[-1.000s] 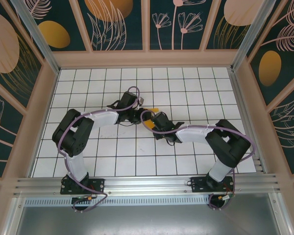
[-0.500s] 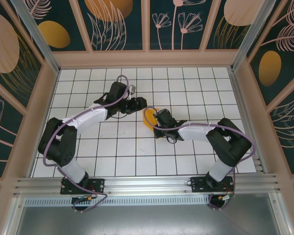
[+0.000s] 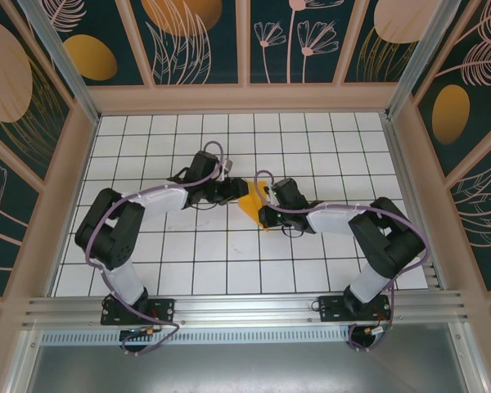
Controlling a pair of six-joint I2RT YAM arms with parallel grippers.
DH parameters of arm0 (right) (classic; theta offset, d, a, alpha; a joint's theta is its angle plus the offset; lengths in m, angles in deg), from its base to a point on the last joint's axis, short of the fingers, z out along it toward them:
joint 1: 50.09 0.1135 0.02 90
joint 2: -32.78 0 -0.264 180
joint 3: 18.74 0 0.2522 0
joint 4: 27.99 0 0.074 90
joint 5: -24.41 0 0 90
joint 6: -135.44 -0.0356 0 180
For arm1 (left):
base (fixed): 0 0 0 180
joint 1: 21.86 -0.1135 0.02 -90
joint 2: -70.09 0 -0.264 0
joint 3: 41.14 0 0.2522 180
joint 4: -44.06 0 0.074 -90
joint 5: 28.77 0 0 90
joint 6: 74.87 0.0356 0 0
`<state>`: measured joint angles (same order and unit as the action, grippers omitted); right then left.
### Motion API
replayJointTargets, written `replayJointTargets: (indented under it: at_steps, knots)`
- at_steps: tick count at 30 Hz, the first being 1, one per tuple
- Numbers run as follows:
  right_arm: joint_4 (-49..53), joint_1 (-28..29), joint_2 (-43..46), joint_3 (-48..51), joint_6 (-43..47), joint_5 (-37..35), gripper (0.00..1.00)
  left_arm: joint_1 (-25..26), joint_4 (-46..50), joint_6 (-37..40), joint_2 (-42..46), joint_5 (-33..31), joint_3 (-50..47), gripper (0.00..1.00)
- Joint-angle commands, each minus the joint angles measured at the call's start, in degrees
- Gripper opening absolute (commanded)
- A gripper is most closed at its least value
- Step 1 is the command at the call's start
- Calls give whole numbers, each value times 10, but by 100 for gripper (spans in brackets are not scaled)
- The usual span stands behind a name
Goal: Fold a paper plane with a square sheet of paper (fold left side to right side)
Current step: Fourth fold the wing at the center of the table.
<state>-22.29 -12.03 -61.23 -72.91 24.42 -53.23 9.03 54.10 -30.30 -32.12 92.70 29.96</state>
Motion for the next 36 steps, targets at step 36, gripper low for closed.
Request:
replayJointTargets:
  at_steps: [36]
  knots:
    - [-95, -44, 4, 40, -69, 113, 12, 29, 10, 1, -147, -11, 83, 52]
